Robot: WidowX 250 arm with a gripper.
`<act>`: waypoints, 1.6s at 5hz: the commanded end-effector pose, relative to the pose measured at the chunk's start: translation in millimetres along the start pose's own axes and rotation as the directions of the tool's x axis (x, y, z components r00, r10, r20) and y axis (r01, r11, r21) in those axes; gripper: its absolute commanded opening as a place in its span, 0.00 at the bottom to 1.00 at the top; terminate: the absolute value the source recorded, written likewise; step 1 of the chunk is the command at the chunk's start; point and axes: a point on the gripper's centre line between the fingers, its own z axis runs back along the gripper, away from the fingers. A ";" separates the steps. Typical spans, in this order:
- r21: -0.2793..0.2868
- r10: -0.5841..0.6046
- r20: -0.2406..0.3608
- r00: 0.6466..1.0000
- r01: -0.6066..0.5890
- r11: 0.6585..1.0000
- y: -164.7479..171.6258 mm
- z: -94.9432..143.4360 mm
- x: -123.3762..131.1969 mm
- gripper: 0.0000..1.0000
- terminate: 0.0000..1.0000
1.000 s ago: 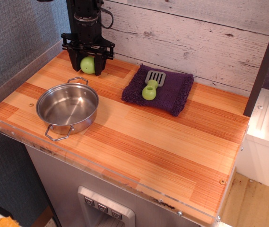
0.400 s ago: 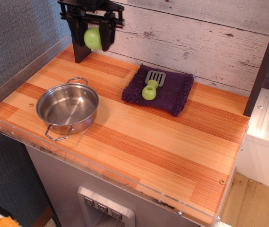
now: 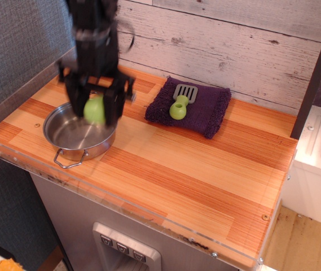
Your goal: Put the lime inside the pan
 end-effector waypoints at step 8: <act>-0.070 0.059 0.188 0.980 -0.046 0.996 -18.4 65.4 2.6 1.00 0.00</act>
